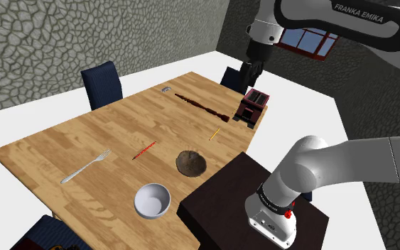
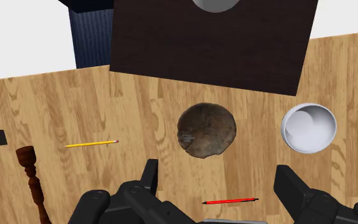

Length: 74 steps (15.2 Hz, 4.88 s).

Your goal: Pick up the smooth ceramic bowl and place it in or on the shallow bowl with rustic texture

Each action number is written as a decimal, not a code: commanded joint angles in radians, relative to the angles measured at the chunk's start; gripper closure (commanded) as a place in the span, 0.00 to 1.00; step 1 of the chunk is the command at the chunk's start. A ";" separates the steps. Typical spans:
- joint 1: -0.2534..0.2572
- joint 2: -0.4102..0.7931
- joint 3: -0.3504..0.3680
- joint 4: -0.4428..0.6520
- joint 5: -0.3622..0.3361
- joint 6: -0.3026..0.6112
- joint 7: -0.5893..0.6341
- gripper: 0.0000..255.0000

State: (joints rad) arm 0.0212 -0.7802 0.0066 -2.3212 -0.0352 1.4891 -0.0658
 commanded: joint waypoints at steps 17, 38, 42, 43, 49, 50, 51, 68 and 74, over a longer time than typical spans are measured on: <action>0.088 0.141 0.208 -0.359 0.158 0.497 0.222 0.00; 0.143 0.980 0.421 -0.270 -0.118 1.218 0.752 0.00; 0.175 1.045 0.376 -0.264 -0.184 1.271 0.800 0.00; 0.183 1.061 0.364 -0.261 -0.200 1.284 0.812 0.00; 0.208 1.103 0.331 -0.254 -0.240 1.317 0.841 0.00; 0.208 1.103 0.331 -0.254 -0.240 1.317 0.841 0.00; 0.208 1.103 0.331 -0.254 -0.240 1.317 0.841 0.00; 0.162 1.019 0.395 -0.272 -0.160 1.255 0.783 1.00; 0.127 0.916 0.452 -0.283 -0.053 1.174 0.708 1.00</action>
State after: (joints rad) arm 0.1522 0.1558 0.4481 -2.6017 -0.1091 2.6778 0.6543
